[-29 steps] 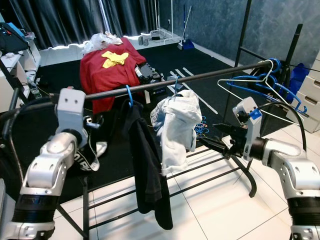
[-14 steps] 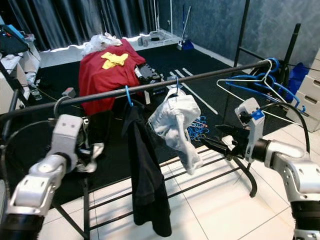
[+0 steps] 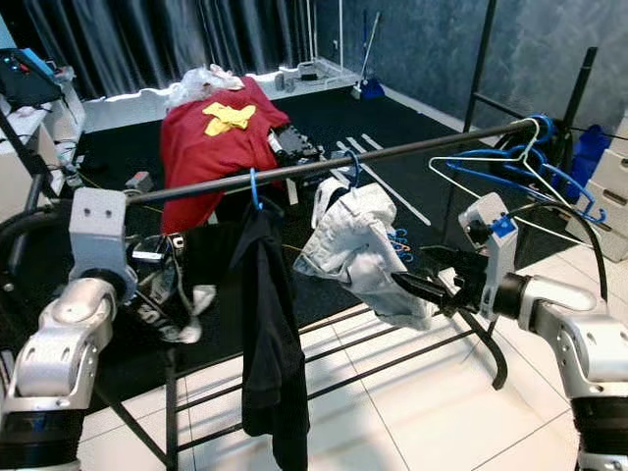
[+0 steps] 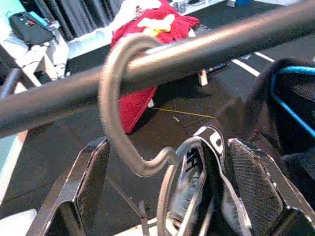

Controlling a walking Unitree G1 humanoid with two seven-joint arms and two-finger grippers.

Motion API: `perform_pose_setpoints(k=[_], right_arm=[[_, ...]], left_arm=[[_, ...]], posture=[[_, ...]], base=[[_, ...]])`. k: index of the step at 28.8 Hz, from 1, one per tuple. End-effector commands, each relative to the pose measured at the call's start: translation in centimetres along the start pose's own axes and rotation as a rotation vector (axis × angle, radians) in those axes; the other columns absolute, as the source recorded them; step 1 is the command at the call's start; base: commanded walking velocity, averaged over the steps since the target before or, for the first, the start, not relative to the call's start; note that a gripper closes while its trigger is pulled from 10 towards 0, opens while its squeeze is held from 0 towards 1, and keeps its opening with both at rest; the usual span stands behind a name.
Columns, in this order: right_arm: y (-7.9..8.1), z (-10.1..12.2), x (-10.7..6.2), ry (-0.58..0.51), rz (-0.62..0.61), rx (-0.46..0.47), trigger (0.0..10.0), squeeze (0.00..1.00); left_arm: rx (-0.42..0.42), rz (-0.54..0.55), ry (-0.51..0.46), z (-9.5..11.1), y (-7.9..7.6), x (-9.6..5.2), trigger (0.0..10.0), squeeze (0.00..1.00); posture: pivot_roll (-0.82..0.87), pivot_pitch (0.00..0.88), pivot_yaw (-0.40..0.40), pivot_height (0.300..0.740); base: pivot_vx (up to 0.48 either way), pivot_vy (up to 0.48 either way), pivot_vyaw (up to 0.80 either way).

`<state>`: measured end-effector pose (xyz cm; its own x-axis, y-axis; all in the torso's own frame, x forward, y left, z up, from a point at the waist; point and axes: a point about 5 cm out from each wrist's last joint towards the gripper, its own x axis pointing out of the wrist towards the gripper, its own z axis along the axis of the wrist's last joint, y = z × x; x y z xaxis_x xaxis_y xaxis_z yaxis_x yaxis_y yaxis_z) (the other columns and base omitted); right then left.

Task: Hang hanger

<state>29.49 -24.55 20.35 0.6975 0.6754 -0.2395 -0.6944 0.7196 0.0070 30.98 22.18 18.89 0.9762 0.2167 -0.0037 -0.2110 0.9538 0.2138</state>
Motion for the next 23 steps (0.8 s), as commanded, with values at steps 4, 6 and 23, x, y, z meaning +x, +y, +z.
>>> perform_pose_setpoints(k=[4,6,23], right_arm=[[0.4,0.0,0.2,0.015,0.008,-0.015,10.0,0.00],[0.4,0.0,0.1,0.017,0.007,-0.016,10.0,0.00],[0.3,0.2,-0.4,0.026,-0.026,-0.024,10.0,0.00]], left_arm=[[0.005,-0.007,0.035,-0.9,-0.1,-0.1,10.0,0.00],[0.015,-0.026,0.053,-1.4,-0.5,-0.3,10.0,0.00],[-0.018,0.017,0.120,-4.4,-1.9,1.4,6.7,0.00]], posture=[[-0.25,0.000,0.029,0.740],[-0.25,0.000,0.029,0.740],[-0.28,0.000,0.032,0.740]], base=[[0.000,0.000,0.00],[0.000,0.000,0.00],[0.000,0.000,0.00]])
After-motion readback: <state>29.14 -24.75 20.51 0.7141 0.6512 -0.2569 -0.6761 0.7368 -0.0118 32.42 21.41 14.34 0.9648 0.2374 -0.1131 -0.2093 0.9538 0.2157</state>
